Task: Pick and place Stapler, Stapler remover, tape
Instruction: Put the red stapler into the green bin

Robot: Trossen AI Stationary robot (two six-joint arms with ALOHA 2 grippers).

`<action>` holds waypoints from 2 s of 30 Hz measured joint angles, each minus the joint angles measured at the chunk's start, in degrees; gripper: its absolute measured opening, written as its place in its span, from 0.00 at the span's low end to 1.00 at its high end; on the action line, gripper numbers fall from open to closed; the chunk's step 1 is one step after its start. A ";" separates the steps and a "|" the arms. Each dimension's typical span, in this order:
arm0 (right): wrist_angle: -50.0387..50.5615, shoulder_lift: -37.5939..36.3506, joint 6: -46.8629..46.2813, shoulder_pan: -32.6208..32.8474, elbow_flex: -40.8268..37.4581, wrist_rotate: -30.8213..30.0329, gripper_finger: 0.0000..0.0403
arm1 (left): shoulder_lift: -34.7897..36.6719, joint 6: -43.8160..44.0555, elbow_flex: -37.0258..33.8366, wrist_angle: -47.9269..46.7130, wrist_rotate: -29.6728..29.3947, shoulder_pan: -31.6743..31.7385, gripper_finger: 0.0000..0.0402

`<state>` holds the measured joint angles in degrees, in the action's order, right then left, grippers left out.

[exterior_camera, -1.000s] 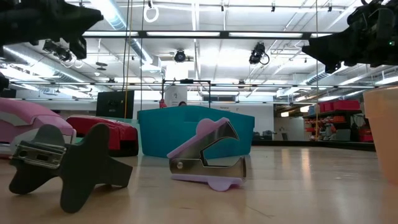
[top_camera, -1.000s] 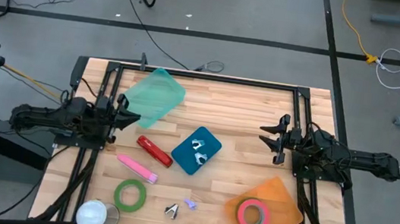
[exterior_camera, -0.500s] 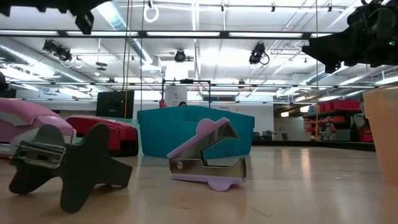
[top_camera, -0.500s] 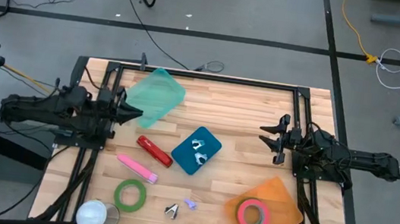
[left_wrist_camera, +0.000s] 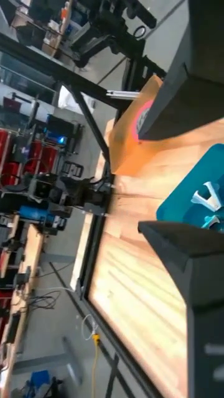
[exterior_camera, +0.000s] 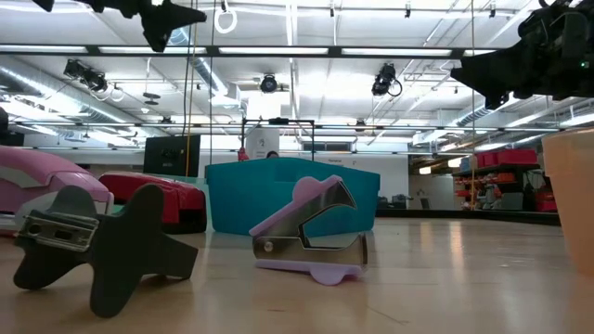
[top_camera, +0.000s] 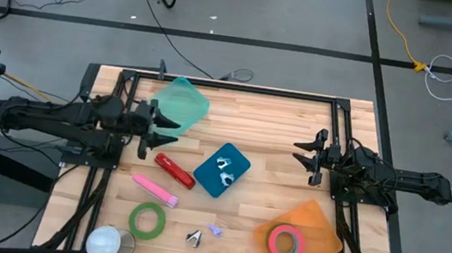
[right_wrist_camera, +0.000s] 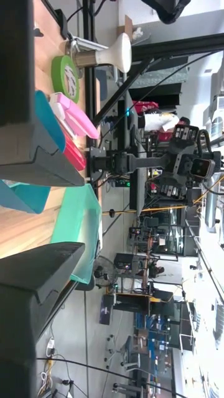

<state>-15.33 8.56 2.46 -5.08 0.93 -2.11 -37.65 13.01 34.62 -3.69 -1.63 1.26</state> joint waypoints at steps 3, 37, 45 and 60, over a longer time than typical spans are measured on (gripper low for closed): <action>0.00 0.00 -0.01 0.00 0.00 0.00 0.39 | -1.58 1.85 0.03 0.09 0.17 0.00 0.65; 0.00 0.00 -0.01 0.00 0.00 0.00 0.39 | -20.73 -15.37 13.71 -31.34 12.78 0.02 0.73; 0.00 0.00 0.00 0.00 0.00 0.00 0.39 | -27.57 -13.30 14.92 -31.41 16.30 -0.15 0.73; 0.00 -0.01 0.00 0.00 0.00 0.00 0.39 | -41.26 -21.02 14.91 -37.19 9.27 -1.91 0.73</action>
<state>-15.33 8.55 2.46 -5.08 0.93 -2.11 -78.91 -8.01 49.53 -40.88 7.64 -0.65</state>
